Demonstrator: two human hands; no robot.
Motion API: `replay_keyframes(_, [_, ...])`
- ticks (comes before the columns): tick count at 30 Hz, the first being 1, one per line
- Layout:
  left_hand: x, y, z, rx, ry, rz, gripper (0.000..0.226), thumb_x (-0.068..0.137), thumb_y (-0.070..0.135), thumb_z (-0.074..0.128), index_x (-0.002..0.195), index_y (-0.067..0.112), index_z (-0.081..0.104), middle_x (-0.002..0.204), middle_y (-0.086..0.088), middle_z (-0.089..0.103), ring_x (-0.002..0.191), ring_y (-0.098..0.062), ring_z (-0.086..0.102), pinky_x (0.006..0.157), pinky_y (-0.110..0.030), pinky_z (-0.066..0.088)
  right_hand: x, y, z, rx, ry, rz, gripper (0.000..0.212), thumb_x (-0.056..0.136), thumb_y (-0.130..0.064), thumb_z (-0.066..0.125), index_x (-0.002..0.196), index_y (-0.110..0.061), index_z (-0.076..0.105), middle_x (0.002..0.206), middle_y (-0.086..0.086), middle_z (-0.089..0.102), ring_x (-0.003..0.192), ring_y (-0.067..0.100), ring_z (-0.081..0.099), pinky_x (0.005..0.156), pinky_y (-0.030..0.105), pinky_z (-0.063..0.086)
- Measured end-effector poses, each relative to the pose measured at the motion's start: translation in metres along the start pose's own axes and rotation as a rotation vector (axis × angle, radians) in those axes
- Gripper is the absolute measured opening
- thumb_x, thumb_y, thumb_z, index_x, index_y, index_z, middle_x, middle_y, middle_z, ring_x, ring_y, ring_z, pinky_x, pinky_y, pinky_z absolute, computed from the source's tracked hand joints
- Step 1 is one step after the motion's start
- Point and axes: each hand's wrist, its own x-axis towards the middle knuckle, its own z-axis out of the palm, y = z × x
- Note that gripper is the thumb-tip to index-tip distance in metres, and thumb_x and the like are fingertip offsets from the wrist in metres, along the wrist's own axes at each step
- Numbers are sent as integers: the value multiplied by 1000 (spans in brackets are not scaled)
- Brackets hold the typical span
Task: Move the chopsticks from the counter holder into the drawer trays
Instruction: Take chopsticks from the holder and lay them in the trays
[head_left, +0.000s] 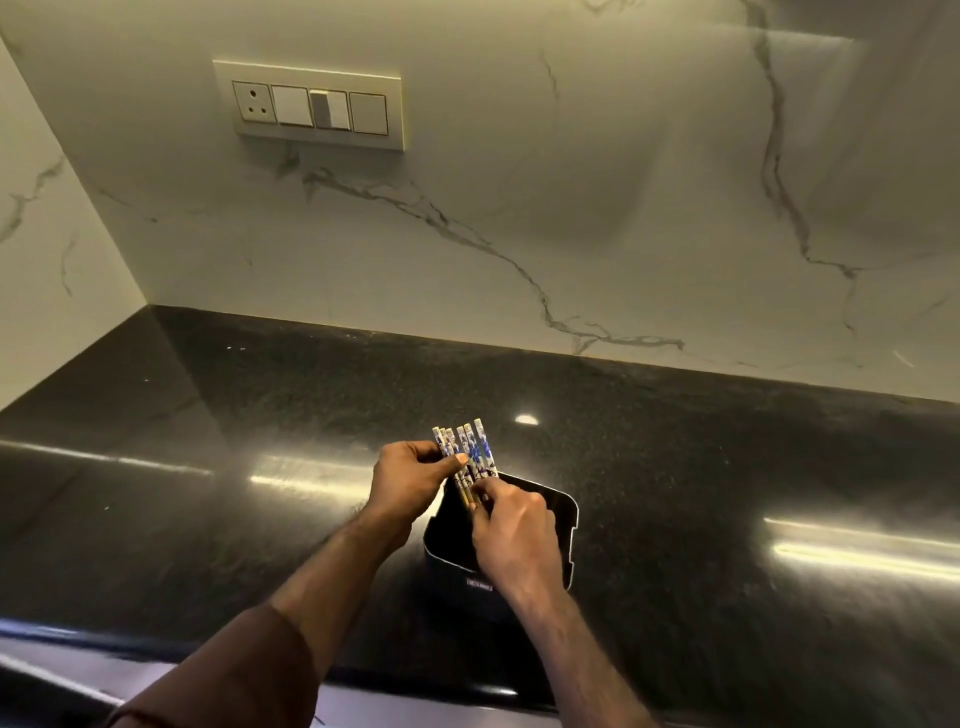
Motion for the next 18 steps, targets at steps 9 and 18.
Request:
replay_keyframes(9, [3,4,0,8,98,11,5,77,16,78,77,21,78,76,7,77,81,-8,72,73,-25,52,0,4,1,20,4,6,17,93,-22,55,106,-24,65,82,-4,70,73,15,68,67,40,59])
replay_keyframes(18, [-2,28,-9,14,158,98,3,76,18,79,79,19,78,73,6,76,82,-11,72,71,-24,54,2,6,-3,91,19,10,15,90,-28,61,102,-24,69,80,-7,71,70,10,67,65,33,58])
